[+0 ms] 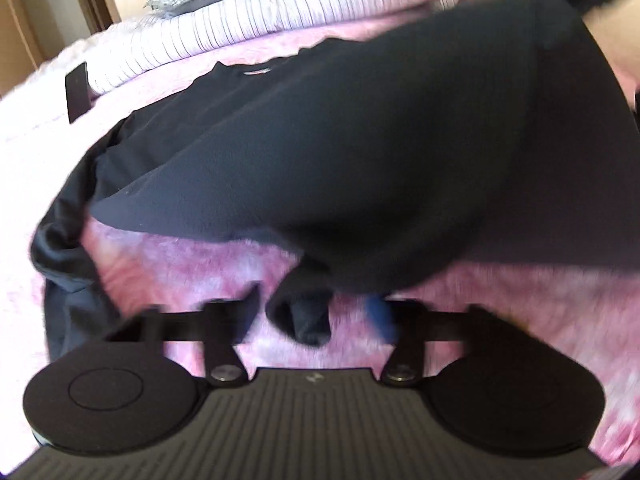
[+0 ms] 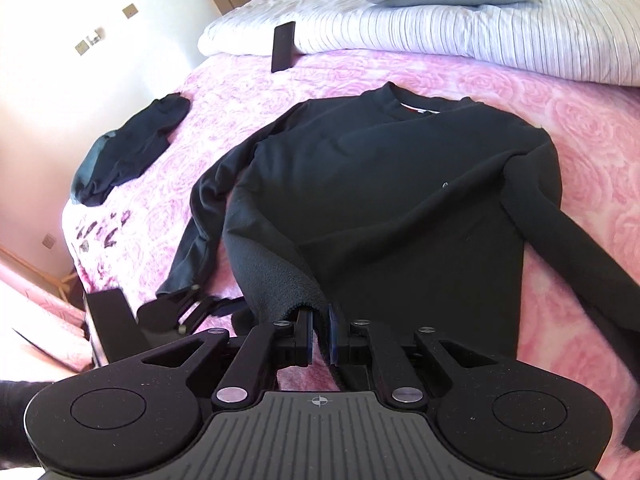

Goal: Fold clothes

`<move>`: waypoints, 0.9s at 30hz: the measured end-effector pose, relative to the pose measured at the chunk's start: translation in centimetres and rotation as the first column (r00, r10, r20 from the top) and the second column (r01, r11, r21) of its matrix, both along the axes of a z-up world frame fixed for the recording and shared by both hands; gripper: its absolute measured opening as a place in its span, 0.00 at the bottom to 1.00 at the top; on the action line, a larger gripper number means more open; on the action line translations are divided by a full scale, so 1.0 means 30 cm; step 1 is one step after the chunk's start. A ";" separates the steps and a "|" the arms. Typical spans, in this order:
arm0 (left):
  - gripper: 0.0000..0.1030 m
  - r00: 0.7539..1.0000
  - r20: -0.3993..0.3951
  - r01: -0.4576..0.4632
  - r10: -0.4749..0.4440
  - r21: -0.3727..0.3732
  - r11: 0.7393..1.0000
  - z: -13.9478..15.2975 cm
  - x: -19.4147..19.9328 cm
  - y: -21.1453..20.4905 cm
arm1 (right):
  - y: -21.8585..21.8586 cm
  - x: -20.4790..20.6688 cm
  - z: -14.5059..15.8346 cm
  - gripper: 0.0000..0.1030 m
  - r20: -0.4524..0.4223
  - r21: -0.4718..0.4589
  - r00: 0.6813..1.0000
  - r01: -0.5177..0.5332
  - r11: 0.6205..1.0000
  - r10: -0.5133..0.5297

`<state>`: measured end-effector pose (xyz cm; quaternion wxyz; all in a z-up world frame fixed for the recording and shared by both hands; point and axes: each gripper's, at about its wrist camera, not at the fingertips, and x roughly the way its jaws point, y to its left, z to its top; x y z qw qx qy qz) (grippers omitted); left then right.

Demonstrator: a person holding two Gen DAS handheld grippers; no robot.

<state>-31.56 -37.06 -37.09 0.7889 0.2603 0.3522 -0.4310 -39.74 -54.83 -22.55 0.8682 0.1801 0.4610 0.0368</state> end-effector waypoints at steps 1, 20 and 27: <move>0.06 1.000 0.003 -0.003 0.003 -0.001 1.000 0.011 0.011 0.005 | -0.003 0.000 0.001 0.07 -0.002 -0.010 1.000 -0.002 1.000 0.002; 0.17 0.934 0.155 0.177 -0.323 0.583 0.793 0.238 -0.100 0.701 | 0.521 -0.091 -0.225 0.08 -0.106 -0.143 0.849 -0.528 0.837 0.517; 0.41 0.991 0.115 0.013 -0.068 0.423 0.906 0.265 0.163 0.711 | 0.484 -0.026 -0.172 0.70 -0.121 -0.287 0.928 -0.373 0.883 0.352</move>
